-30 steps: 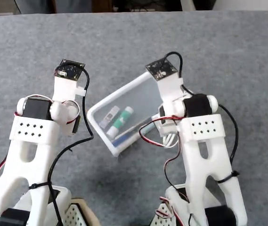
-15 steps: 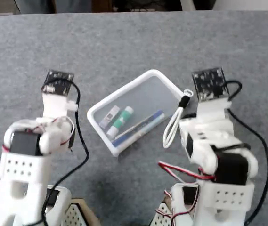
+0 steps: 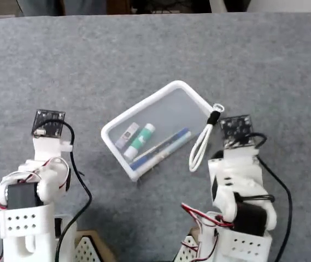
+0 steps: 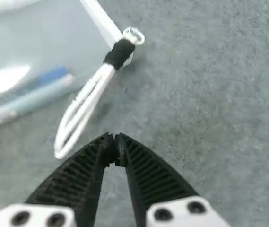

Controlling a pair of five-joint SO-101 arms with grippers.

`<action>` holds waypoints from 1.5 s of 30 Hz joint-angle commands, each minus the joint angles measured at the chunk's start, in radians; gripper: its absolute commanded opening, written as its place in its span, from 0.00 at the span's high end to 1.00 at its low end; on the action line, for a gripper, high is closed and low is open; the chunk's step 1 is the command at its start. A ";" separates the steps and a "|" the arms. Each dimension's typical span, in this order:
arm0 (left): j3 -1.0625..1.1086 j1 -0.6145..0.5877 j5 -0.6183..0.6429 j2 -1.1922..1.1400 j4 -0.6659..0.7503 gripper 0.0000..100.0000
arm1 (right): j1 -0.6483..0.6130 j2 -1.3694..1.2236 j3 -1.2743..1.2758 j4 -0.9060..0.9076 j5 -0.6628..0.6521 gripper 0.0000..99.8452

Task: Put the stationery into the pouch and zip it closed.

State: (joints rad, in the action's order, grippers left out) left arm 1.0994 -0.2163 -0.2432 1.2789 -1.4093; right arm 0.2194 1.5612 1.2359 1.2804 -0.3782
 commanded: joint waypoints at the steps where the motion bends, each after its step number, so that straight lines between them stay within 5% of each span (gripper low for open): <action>1: 0.036 -0.021 -0.049 0.026 0.021 0.97 | 0.068 0.077 0.054 -0.026 -0.046 0.99; 16: 0.369 -0.022 -0.075 0.212 0.221 0.97 | 0.176 0.282 0.383 -0.032 -0.049 0.99; 30: 0.598 -0.033 -0.075 0.545 0.149 0.97 | 0.183 0.275 0.450 -0.025 -0.043 0.99; 45: 0.599 -0.031 -0.072 0.537 0.132 0.97 | 0.183 0.275 0.450 0.000 -0.043 0.99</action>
State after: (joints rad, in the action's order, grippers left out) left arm 1.6824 -0.2424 -0.3076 1.8082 -1.2712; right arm 0.3821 1.8067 1.6701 1.2774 -0.4196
